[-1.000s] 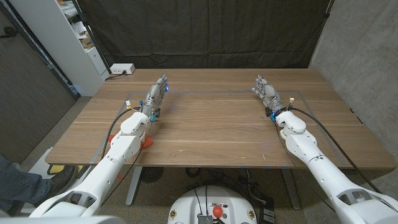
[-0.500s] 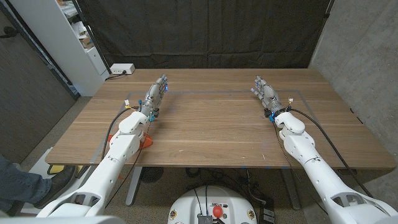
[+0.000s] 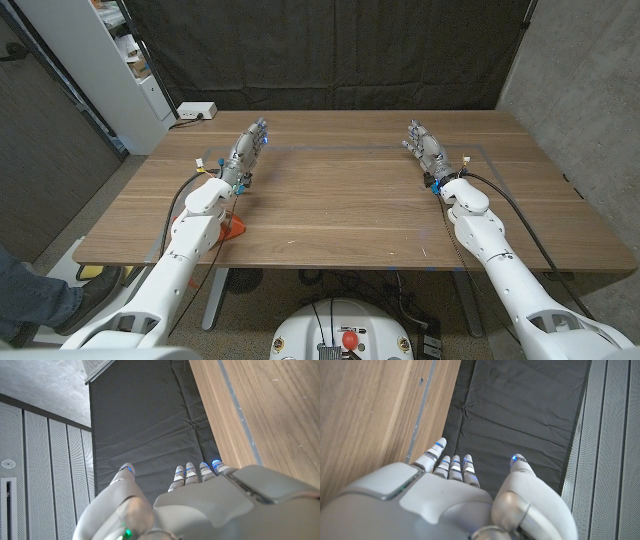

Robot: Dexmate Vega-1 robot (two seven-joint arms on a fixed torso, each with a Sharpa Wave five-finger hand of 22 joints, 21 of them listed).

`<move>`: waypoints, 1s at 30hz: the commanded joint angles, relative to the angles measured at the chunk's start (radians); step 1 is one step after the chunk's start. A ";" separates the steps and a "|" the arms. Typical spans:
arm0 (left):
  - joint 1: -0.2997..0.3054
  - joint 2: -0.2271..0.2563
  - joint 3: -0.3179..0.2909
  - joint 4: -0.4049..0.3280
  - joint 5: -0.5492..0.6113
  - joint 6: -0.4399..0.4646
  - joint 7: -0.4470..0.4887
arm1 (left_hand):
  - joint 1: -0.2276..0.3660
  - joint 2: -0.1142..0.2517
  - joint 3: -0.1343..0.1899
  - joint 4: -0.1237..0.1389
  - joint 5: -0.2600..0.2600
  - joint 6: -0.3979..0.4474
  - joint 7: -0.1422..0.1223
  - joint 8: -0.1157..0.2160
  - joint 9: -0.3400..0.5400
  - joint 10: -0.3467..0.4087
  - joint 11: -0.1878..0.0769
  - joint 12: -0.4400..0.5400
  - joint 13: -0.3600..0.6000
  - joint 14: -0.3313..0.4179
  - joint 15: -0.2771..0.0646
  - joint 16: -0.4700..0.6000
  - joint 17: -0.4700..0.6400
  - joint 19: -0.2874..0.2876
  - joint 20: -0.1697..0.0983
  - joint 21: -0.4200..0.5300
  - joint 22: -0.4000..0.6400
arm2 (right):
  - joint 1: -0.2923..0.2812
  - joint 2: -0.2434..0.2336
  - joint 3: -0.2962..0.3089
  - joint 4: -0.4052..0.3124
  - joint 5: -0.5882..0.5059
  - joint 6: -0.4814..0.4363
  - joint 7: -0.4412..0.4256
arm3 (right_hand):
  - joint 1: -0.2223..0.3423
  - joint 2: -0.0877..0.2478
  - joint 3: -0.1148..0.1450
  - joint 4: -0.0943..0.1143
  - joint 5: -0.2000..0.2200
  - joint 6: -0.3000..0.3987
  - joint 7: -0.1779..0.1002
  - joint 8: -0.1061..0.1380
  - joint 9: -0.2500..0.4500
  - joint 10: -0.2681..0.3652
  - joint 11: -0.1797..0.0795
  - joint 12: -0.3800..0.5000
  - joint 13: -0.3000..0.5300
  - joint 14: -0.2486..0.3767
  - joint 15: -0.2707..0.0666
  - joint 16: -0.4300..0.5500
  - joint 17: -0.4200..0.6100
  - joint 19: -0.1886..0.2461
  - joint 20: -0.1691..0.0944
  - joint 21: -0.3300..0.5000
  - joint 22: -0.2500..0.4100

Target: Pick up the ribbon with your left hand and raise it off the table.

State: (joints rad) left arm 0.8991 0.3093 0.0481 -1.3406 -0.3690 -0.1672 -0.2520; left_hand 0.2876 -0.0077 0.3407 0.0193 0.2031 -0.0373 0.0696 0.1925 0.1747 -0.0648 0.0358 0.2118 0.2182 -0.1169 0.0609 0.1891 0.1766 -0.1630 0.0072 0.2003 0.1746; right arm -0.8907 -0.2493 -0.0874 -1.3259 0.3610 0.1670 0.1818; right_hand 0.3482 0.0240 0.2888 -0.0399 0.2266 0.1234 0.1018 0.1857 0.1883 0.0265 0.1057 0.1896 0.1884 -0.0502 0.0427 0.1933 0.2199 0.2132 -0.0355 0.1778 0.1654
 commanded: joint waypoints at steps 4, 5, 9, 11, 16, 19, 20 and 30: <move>0.035 0.007 -0.037 -0.059 0.015 0.011 -0.018 | 0.007 0.006 0.003 -0.007 -0.001 0.011 0.001 0.004 0.003 0.002 -0.002 0.002 0.000 0.001 -0.001 0.003 0.004 -0.001 0.007 0.002 0.004 | 0.002 0.024 0.017 0.011 -0.018 -0.002 0.011 | 0.005 0.002 -0.001 -0.006 0.005 0.007 0.001 0.009 0.002 0.002 0.003 0.005 0.005 -0.005 0.002 0.007 0.002 -0.001 -0.002 0.008 0.005; 0.037 0.008 -0.038 -0.062 0.016 0.012 -0.019 | 0.007 0.006 0.003 -0.008 -0.001 0.011 0.001 0.004 0.003 0.002 -0.002 0.002 0.000 0.001 -0.001 0.003 0.004 -0.002 0.007 0.002 0.004 | 0.002 0.025 0.017 0.012 -0.018 -0.001 0.011 | 0.004 0.002 -0.002 -0.006 0.005 0.007 0.000 0.009 0.002 0.002 0.003 0.005 0.005 -0.005 0.002 0.007 0.002 -0.001 -0.002 0.008 0.005; 0.046 0.011 -0.041 -0.075 0.021 0.016 -0.016 | 0.008 0.007 0.004 -0.009 -0.002 0.011 0.002 0.003 0.003 0.002 -0.002 0.002 -0.001 0.001 -0.001 0.002 0.004 -0.001 0.008 0.002 0.004 | 0.004 0.027 0.019 0.017 -0.019 0.000 0.014 | 0.004 0.003 -0.002 -0.006 0.005 0.007 0.000 0.009 0.002 0.002 0.004 0.005 0.005 -0.005 0.002 0.007 0.002 -0.001 -0.002 0.008 0.005; 0.050 0.009 -0.043 -0.081 0.022 0.017 -0.013 | 0.008 0.008 0.004 -0.009 -0.002 0.011 0.002 0.003 0.003 0.003 -0.002 0.002 -0.002 0.002 -0.001 0.003 0.004 -0.001 0.008 0.002 0.004 | 0.004 0.028 0.021 0.020 -0.019 0.001 0.015 | 0.004 0.003 -0.002 -0.006 0.005 0.007 0.000 0.009 0.002 0.001 0.004 0.005 0.005 -0.004 0.002 0.007 0.002 -0.001 -0.001 0.008 0.005; 0.060 0.009 -0.047 -0.095 0.026 0.014 -0.012 | 0.008 0.009 0.004 -0.010 -0.002 0.012 0.002 0.003 0.003 0.004 -0.002 0.002 -0.003 0.004 -0.001 0.003 0.004 -0.001 0.008 0.001 0.004 | 0.007 0.028 0.023 0.025 -0.021 -0.002 0.019 | 0.004 0.004 -0.002 -0.007 0.005 0.007 -0.001 0.010 0.002 0.003 0.004 0.006 0.005 -0.004 0.002 0.008 0.002 -0.001 -0.001 0.009 0.005; 0.068 0.011 -0.051 -0.105 0.026 0.013 -0.012 | 0.009 0.009 0.004 -0.011 -0.003 0.012 0.002 0.002 0.003 0.004 -0.002 0.002 -0.004 0.004 -0.001 0.003 0.004 -0.001 0.009 0.001 0.005 | 0.007 0.027 0.025 0.025 -0.022 -0.002 0.020 | 0.004 0.004 -0.002 -0.007 0.005 0.006 -0.002 0.009 0.002 0.002 0.004 0.006 0.005 -0.005 0.001 0.008 0.002 -0.001 -0.001 0.009 0.005; 0.071 0.011 -0.053 -0.108 0.023 0.012 -0.015 | 0.009 0.010 0.004 -0.011 -0.003 0.012 0.002 0.002 0.003 0.005 -0.003 0.002 -0.004 0.004 -0.001 0.003 0.004 -0.001 0.009 0.001 0.005 | 0.007 0.027 0.026 0.024 -0.021 -0.001 0.021 | 0.003 0.004 -0.002 -0.007 0.005 0.006 -0.002 0.009 0.002 0.003 0.003 0.006 0.005 -0.005 0.002 0.008 0.002 -0.001 -0.001 0.009 0.005; 0.108 0.017 -0.071 -0.144 0.015 -0.010 -0.030 | 0.011 0.012 0.005 -0.016 -0.004 0.023 0.005 0.004 0.003 0.013 -0.003 0.005 -0.007 0.014 0.000 0.005 0.004 0.001 0.012 0.002 0.005 | 0.000 0.024 0.030 0.012 -0.025 -0.006 0.019 | 0.003 0.004 -0.003 -0.008 0.005 0.008 -0.002 0.010 0.002 0.003 0.003 0.007 0.005 -0.005 0.001 0.008 0.001 -0.002 0.001 0.009 0.005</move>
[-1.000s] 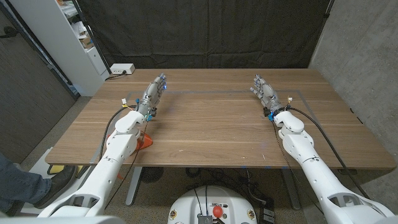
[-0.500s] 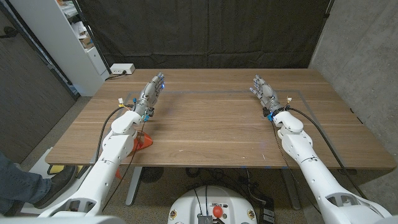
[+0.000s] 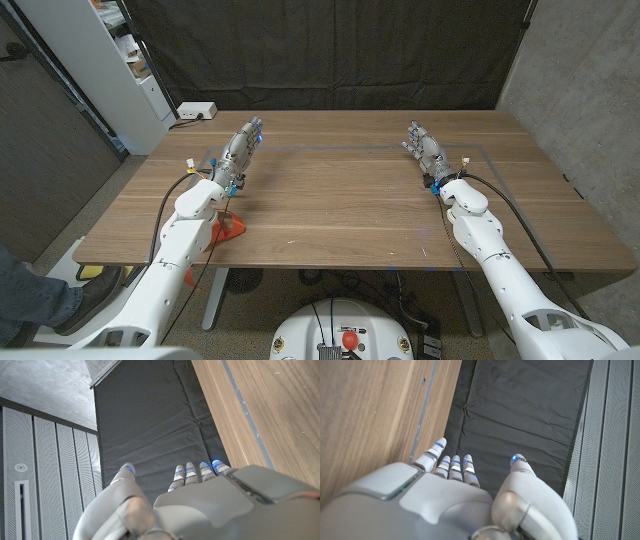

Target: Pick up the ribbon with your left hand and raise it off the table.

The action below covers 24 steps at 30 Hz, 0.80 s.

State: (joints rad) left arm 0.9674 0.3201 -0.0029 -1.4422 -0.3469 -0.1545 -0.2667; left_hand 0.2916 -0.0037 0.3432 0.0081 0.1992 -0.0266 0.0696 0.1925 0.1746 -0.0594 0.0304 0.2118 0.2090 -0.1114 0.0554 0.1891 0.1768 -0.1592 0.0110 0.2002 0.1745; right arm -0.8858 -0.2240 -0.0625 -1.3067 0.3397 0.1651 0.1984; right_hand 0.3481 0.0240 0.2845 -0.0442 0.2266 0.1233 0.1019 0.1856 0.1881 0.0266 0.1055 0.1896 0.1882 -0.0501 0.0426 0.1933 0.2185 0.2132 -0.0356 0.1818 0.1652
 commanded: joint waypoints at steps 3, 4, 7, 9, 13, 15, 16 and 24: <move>0.058 0.014 -0.028 -0.065 -0.005 -0.024 -0.015 | 0.007 0.009 0.003 -0.005 -0.001 0.014 0.004 0.005 0.003 0.010 0.002 0.006 0.001 0.010 0.005 0.005 0.003 -0.002 0.009 0.002 0.005 | -0.007 -0.001 0.005 -0.009 -0.004 -0.005 0.003 | 0.002 0.005 0.001 -0.004 0.005 0.008 -0.002 0.010 0.002 0.003 0.003 0.007 0.005 -0.004 0.001 0.009 0.003 -0.002 0.001 0.006 0.005; 0.061 0.015 -0.031 -0.068 -0.007 -0.022 -0.015 | 0.007 0.009 0.003 -0.005 -0.001 0.016 0.004 0.005 0.003 0.011 0.002 0.006 0.001 0.010 0.005 0.005 0.003 -0.002 0.009 0.002 0.005 | -0.009 -0.001 0.006 -0.011 -0.002 -0.005 0.005 | 0.002 0.005 0.001 -0.004 0.005 0.008 -0.003 0.010 0.002 0.003 0.002 0.007 0.005 -0.005 0.001 0.009 0.003 -0.002 0.001 0.006 0.005; 0.073 0.012 -0.039 -0.076 -0.012 -0.027 -0.015 | 0.007 0.009 0.003 -0.006 -0.001 0.017 0.005 0.005 0.003 0.012 0.002 0.006 0.000 0.013 0.005 0.006 0.003 -0.002 0.010 0.002 0.005 | -0.011 -0.001 0.010 -0.012 0.008 -0.009 0.015 | 0.001 0.005 0.000 -0.004 0.005 0.008 -0.003 0.010 0.002 0.004 0.003 0.008 0.005 -0.004 0.001 0.009 0.003 -0.002 0.000 0.006 0.005; 0.080 0.012 -0.044 -0.081 -0.013 -0.033 -0.015 | 0.007 0.010 0.003 -0.007 -0.002 0.019 0.006 0.005 0.003 0.014 0.002 0.007 0.000 0.013 0.005 0.006 0.003 0.000 0.010 0.002 0.005 | -0.013 -0.001 0.012 -0.013 0.014 -0.012 0.022 | 0.001 0.005 0.000 -0.004 0.005 0.008 -0.002 0.010 0.002 0.004 0.003 0.008 0.005 -0.004 0.002 0.009 0.003 -0.002 0.001 0.006 0.005; 0.094 0.016 -0.051 -0.090 -0.012 -0.041 -0.018 | 0.007 0.010 0.003 -0.008 -0.002 0.020 0.006 0.005 0.003 0.016 0.004 0.007 -0.001 0.014 0.005 0.006 0.003 0.001 0.010 0.002 0.005 | -0.018 -0.002 0.016 -0.021 0.011 -0.017 0.017 | 0.001 0.005 0.000 -0.005 0.005 0.008 -0.003 0.010 0.002 0.003 0.003 0.007 0.005 -0.003 0.001 0.009 0.003 -0.002 0.001 0.006 0.005; 0.100 0.019 -0.055 -0.096 -0.011 -0.043 -0.020 | 0.007 0.010 0.003 -0.008 -0.002 0.021 0.005 0.005 0.003 0.017 0.004 0.008 -0.001 0.015 0.005 0.006 0.003 0.001 0.011 0.002 0.005 | -0.019 -0.002 0.017 -0.024 0.009 -0.019 0.013 | 0.001 0.005 -0.001 -0.005 0.005 0.008 -0.003 0.010 0.002 0.003 0.003 0.008 0.005 -0.003 0.001 0.010 0.003 -0.002 0.001 0.006 0.005; 0.103 0.021 -0.057 -0.099 -0.011 -0.044 -0.021 | 0.007 0.010 0.003 -0.009 -0.002 0.021 0.005 0.005 0.003 0.018 0.005 0.008 -0.001 0.017 0.007 0.006 0.003 0.001 0.011 0.002 0.005 | -0.020 -0.003 0.017 -0.025 0.008 -0.020 0.012 | 0.000 0.005 -0.001 -0.005 0.005 0.008 -0.003 0.010 0.002 0.003 0.002 0.007 0.005 -0.003 0.001 0.010 0.003 -0.002 0.001 0.006 0.005; 0.121 0.023 -0.071 -0.106 -0.017 -0.060 -0.030 | 0.007 0.011 0.003 -0.011 -0.003 0.028 0.004 0.006 0.003 0.025 0.002 0.010 -0.003 0.025 0.005 0.008 0.004 0.004 0.013 0.003 0.005 | -0.024 -0.003 0.017 -0.034 0.001 -0.027 0.003 | 0.001 0.006 -0.001 -0.006 0.006 0.009 -0.003 0.010 0.002 0.004 0.003 0.008 0.005 -0.002 0.001 0.010 0.002 -0.002 0.001 0.007 0.005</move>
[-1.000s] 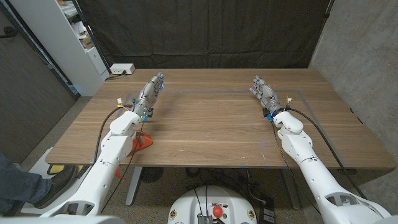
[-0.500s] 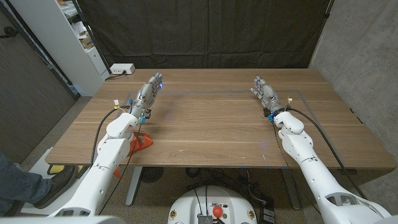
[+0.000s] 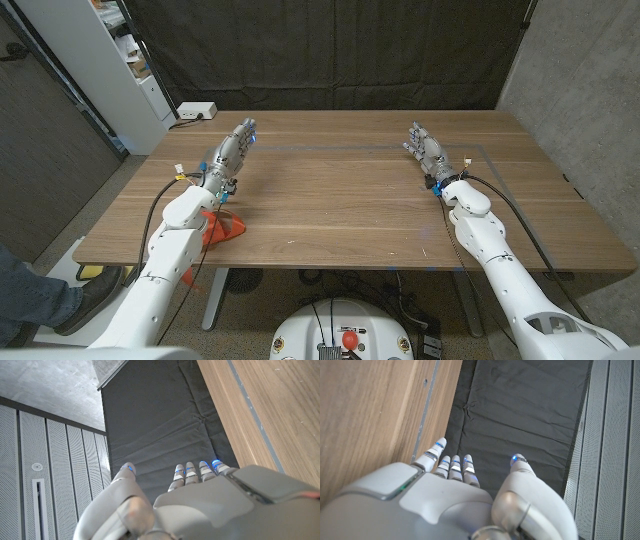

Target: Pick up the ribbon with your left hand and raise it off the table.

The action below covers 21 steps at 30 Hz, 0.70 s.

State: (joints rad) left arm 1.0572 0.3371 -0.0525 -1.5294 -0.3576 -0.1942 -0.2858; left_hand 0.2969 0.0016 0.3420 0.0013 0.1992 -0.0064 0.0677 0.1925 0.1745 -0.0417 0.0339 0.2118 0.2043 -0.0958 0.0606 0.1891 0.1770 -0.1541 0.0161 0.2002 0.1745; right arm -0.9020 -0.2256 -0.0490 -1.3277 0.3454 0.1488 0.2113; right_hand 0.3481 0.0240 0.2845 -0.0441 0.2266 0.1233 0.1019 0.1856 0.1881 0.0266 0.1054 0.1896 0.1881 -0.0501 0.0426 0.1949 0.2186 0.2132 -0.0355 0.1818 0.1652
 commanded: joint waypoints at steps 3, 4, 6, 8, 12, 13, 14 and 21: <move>0.033 0.002 -0.026 -0.012 -0.012 -0.026 -0.014 | 0.002 0.006 0.004 -0.005 -0.003 0.009 0.004 0.006 0.004 0.011 -0.001 0.011 0.001 0.011 0.000 0.008 0.003 0.000 0.009 0.003 0.005 | -0.008 -0.001 0.002 -0.015 -0.007 -0.013 -0.012 | 0.001 0.006 -0.001 -0.007 0.006 0.009 -0.003 0.010 0.002 0.005 0.002 0.008 0.005 -0.001 0.002 0.009 0.002 -0.002 0.001 0.007 0.005; 0.034 0.001 -0.027 -0.011 -0.013 -0.030 -0.015 | 0.002 0.006 0.004 -0.006 -0.004 0.010 0.004 0.006 0.004 0.012 -0.002 0.011 0.001 0.012 0.000 0.008 0.003 0.000 0.009 0.003 0.005 | -0.008 0.000 0.002 -0.014 -0.008 -0.012 -0.013 | 0.001 0.006 -0.001 -0.007 0.006 0.009 -0.004 0.010 0.002 0.004 0.002 0.008 0.005 -0.002 0.002 0.008 0.002 -0.002 0.001 0.007 0.005; 0.038 0.000 -0.029 -0.011 -0.013 -0.035 -0.015 | 0.002 0.006 0.003 -0.006 -0.004 0.010 0.004 0.005 0.004 0.013 -0.002 0.011 0.000 0.012 0.001 0.008 0.003 0.001 0.009 0.003 0.005 | -0.007 0.000 0.001 -0.013 -0.010 -0.010 -0.014 | 0.000 0.006 -0.001 -0.007 0.006 0.009 -0.003 0.010 0.002 0.004 0.002 0.008 0.005 -0.001 0.002 0.009 0.002 -0.002 0.000 0.007 0.005; 0.040 -0.001 -0.031 -0.009 -0.015 -0.039 -0.018 | 0.002 0.006 0.003 -0.007 -0.004 0.011 0.005 0.006 0.004 0.012 -0.002 0.011 0.000 0.012 0.000 0.008 0.003 0.001 0.010 0.003 0.005 | -0.006 0.001 0.000 -0.012 -0.011 -0.009 -0.015 | 0.000 0.006 -0.001 -0.007 0.006 0.009 -0.003 0.010 0.002 0.005 0.003 0.009 0.005 -0.001 0.002 0.009 0.002 -0.002 0.001 0.007 0.005; 0.047 0.000 -0.037 -0.010 -0.016 -0.047 -0.021 | 0.002 0.006 0.003 -0.007 -0.004 0.011 0.004 0.005 0.004 0.013 -0.003 0.011 0.000 0.013 0.000 0.007 0.003 0.002 0.010 0.003 0.005 | -0.003 0.002 -0.002 -0.010 -0.013 -0.006 -0.016 | 0.000 0.007 -0.001 -0.007 0.006 0.010 -0.004 0.011 0.002 0.005 0.002 0.009 0.005 -0.001 0.002 0.009 0.002 -0.002 0.001 0.007 0.005; 0.049 0.000 -0.038 -0.011 -0.016 -0.049 -0.021 | 0.002 0.006 0.003 -0.008 -0.004 0.012 0.004 0.005 0.004 0.013 -0.003 0.011 0.000 0.013 0.000 0.008 0.003 0.002 0.010 0.003 0.005 | -0.002 0.003 -0.003 -0.009 -0.014 -0.006 -0.017 | 0.000 0.007 -0.001 -0.007 0.006 0.010 -0.004 0.011 0.002 0.005 0.002 0.009 0.005 -0.002 0.002 0.009 0.002 -0.002 0.001 0.007 0.005; 0.051 0.000 -0.040 -0.011 -0.017 -0.053 -0.022 | 0.002 0.006 0.003 -0.008 -0.004 0.012 0.004 0.005 0.004 0.014 -0.002 0.011 0.000 0.013 0.000 0.007 0.003 0.002 0.011 0.003 0.005 | -0.001 0.003 -0.003 -0.008 -0.014 -0.004 -0.017 | 0.000 0.006 -0.002 -0.008 0.006 0.009 -0.005 0.010 0.002 0.005 0.003 0.009 0.005 -0.001 0.002 0.009 0.002 -0.002 0.001 0.008 0.005; 0.071 0.003 -0.055 -0.023 -0.021 -0.065 -0.026 | 0.002 0.007 0.003 -0.009 -0.005 0.013 0.005 0.004 0.004 0.013 -0.001 0.010 -0.001 0.014 0.000 0.007 0.003 0.003 0.011 0.003 0.005 | 0.005 0.009 -0.008 0.001 -0.015 0.002 -0.018 | -0.001 0.007 -0.002 -0.008 0.006 0.010 -0.004 0.011 0.002 0.005 0.002 0.009 0.005 0.000 0.002 0.009 0.001 -0.002 0.001 0.008 0.005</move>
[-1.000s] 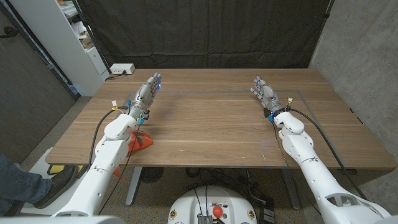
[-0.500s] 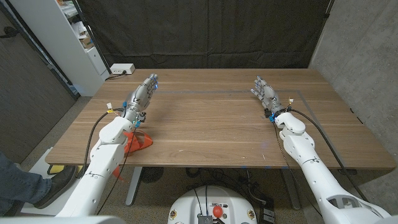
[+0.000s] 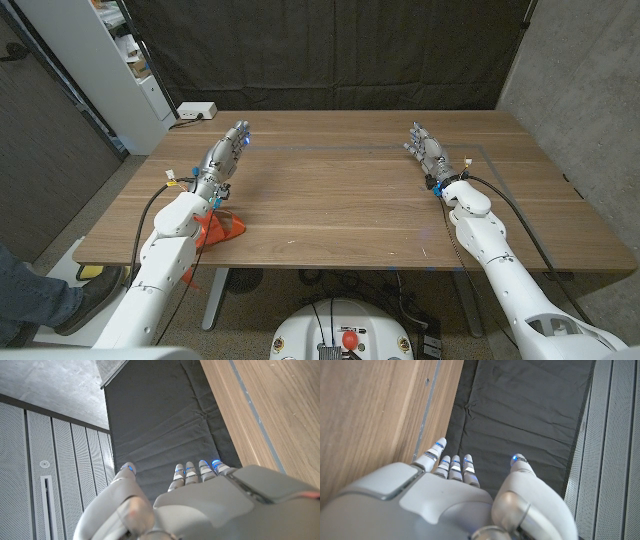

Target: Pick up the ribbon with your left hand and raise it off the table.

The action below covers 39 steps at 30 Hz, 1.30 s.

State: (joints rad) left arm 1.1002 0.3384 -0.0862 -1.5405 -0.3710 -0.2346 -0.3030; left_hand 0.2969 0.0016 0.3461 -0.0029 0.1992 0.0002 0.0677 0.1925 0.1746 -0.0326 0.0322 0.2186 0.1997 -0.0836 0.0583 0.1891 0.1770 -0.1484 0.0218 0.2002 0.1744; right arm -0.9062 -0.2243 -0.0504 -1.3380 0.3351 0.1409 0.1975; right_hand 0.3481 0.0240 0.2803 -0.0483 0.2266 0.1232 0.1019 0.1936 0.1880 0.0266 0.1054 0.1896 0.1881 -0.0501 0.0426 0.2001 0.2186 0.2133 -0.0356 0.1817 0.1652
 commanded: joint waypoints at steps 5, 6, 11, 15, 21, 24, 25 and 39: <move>0.041 0.002 -0.032 -0.018 -0.012 -0.030 -0.010 | 0.002 0.007 -0.001 -0.006 -0.005 0.007 0.004 0.004 0.004 0.005 0.001 0.003 0.003 0.004 0.002 0.007 0.003 -0.001 0.002 0.003 0.005 | 0.014 0.012 -0.013 0.022 -0.006 0.013 -0.004 | -0.001 0.007 0.002 -0.005 0.006 0.010 -0.004 0.003 0.003 0.005 0.002 0.009 0.005 -0.001 0.003 0.004 0.001 -0.002 0.002 0.008 0.005; 0.043 0.003 -0.034 -0.018 -0.012 -0.031 -0.012 | 0.002 0.007 -0.001 -0.007 -0.005 0.007 0.005 0.003 0.004 0.004 0.001 0.003 0.002 0.004 0.002 0.006 0.003 0.000 0.002 0.004 0.005 | 0.015 0.013 -0.014 0.023 -0.007 0.013 -0.006 | -0.001 0.008 0.002 -0.005 0.006 0.010 -0.004 0.003 0.003 0.005 0.003 0.009 0.005 0.000 0.002 0.004 0.001 -0.002 0.002 0.008 0.005; 0.056 0.003 -0.044 -0.021 -0.018 -0.038 -0.016 | 0.002 0.008 -0.001 -0.008 -0.005 0.007 0.006 0.003 0.004 0.005 0.003 0.003 0.002 0.004 0.002 0.006 0.003 0.002 0.001 0.004 0.005 | 0.019 0.018 -0.018 0.029 -0.008 0.014 -0.008 | -0.001 0.008 0.002 -0.005 0.006 0.010 -0.003 0.003 0.003 0.005 0.003 0.009 0.005 0.000 0.003 0.004 0.001 -0.002 0.002 0.008 0.005; 0.068 0.003 -0.052 -0.026 -0.024 -0.045 -0.021 | 0.002 0.008 -0.001 -0.008 -0.005 0.007 0.006 0.003 0.004 0.005 0.001 0.002 0.002 0.004 0.003 0.006 0.003 0.002 0.000 0.004 0.005 | 0.021 0.020 -0.022 0.031 -0.011 0.016 -0.010 | -0.001 0.008 0.002 -0.006 0.006 0.010 -0.004 0.003 0.003 0.006 0.003 0.009 0.005 -0.001 0.003 0.004 0.001 -0.002 0.002 0.008 0.005; 0.083 0.003 -0.062 -0.037 -0.030 -0.055 -0.029 | 0.002 0.008 -0.001 -0.009 -0.005 0.007 0.006 0.002 0.004 0.005 0.002 0.002 0.001 0.004 0.004 0.005 0.003 0.001 0.001 0.003 0.005 | 0.023 0.021 -0.024 0.036 -0.014 0.023 -0.013 | -0.002 0.008 0.001 -0.006 0.006 0.010 -0.004 0.003 0.003 0.006 0.003 0.009 0.005 -0.001 0.003 0.004 0.001 -0.002 0.002 0.008 0.005; 0.091 0.000 -0.065 -0.044 -0.032 -0.061 -0.030 | 0.002 0.008 -0.001 -0.010 -0.006 0.007 0.006 0.002 0.004 0.005 0.001 0.002 0.001 0.005 0.002 0.005 0.003 0.001 0.001 0.003 0.005 | 0.024 0.020 -0.025 0.037 -0.014 0.025 -0.013 | -0.003 0.008 0.001 -0.007 0.006 0.010 -0.005 0.003 0.003 0.006 0.003 0.009 0.005 -0.001 0.003 0.004 0.001 -0.002 0.002 0.008 0.005; 0.099 -0.001 -0.068 -0.052 -0.030 -0.063 -0.027 | 0.002 0.009 -0.001 -0.010 -0.006 0.008 0.006 0.002 0.004 0.005 0.002 0.002 0.001 0.005 0.002 0.005 0.003 0.000 0.002 0.002 0.005 | 0.025 0.020 -0.025 0.039 -0.014 0.025 -0.013 | -0.003 0.008 0.001 -0.007 0.006 0.010 -0.006 0.003 0.003 0.006 0.002 0.009 0.005 -0.001 0.003 0.004 0.001 -0.002 0.002 0.008 0.005; 0.145 -0.010 -0.075 -0.106 -0.022 -0.059 -0.015 | 0.001 0.009 -0.002 -0.013 -0.006 0.011 0.005 0.001 0.004 0.007 0.001 0.001 0.000 0.006 0.003 0.004 0.004 0.000 0.003 0.001 0.005 | 0.044 0.013 -0.027 0.060 -0.009 0.024 0.012 | -0.003 0.010 0.001 -0.009 0.006 0.010 -0.005 0.002 0.003 0.005 0.003 0.009 0.005 0.000 0.003 0.004 0.000 -0.004 0.002 0.008 0.005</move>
State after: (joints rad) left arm 1.2128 0.3368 -0.1555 -1.6102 -0.3979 -0.2918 -0.3262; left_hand 0.2968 0.0016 0.3421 -0.0073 0.1992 0.0056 0.0733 0.1925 0.1745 -0.0327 0.0322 0.2186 0.1999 -0.0837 0.0583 0.1891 0.1793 -0.1485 0.0217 0.2002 0.1744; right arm -0.8752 -0.2061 -0.0753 -1.2933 0.3230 0.1626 0.1914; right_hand 0.3440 0.0281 0.2762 -0.0525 0.2266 0.1287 0.0964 0.1935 0.1880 0.0266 0.1054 0.1896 0.1880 -0.0501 0.0426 0.2001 0.2187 0.2133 -0.0356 0.1817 0.1651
